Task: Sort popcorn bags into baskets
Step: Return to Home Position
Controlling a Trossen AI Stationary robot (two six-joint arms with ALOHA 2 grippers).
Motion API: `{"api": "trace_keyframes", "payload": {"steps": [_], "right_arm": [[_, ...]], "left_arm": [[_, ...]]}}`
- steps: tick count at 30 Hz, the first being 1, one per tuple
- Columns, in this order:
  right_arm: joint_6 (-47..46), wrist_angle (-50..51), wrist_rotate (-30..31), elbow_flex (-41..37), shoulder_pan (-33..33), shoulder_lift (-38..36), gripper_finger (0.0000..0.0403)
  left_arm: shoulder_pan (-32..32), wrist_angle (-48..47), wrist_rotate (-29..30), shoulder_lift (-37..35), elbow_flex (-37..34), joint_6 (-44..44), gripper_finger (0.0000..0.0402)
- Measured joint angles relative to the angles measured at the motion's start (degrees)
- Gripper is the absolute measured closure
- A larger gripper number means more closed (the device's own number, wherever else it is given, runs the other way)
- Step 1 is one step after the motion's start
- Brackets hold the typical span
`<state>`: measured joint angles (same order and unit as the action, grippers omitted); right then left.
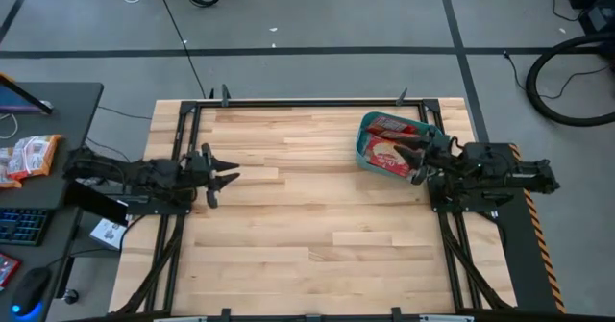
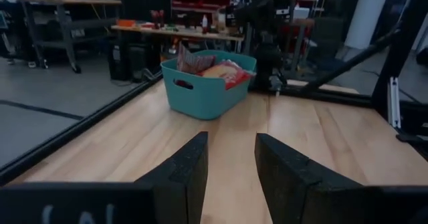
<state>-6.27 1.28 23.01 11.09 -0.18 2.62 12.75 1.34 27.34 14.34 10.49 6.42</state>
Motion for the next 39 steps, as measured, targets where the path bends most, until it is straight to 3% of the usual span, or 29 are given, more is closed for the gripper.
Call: {"api": "trace_keyframes", "payload": {"steps": [10,15,18,23,28,39], "right_arm": [[-1.17,-7.83,-0.41,-5.25,-2.62,-2.53,0.0253],[-4.36,-16.00,-0.61,-10.75,-2.89,-2.46,0.0253],[-5.78,-16.26,-0.44,-10.75,-2.92,-1.88,0.0253],[-8.55,-16.90,5.02,-10.75,-2.92,-1.89,0.0253],[-10.46,-16.93,5.70,-10.75,-2.92,-1.89,0.0252],[-10.11,-16.92,5.75,-10.75,-2.92,-1.89,0.0252]], "left_arm": [[0.00,-6.30,-0.48,-9.79,-1.71,-2.60,0.0272],[0.00,-10.64,-5.63,-14.41,-1.67,-2.57,0.0278],[0.07,-11.32,-9.85,-14.22,-1.67,-2.41,0.0288],[0.13,-10.80,-14.88,-14.15,-1.65,-3.21,0.0305],[0.13,-10.66,-14.94,-14.11,-1.65,-4.51,0.0316],[0.11,-10.77,-13.87,-14.00,-1.65,10.92,0.0317]]}}
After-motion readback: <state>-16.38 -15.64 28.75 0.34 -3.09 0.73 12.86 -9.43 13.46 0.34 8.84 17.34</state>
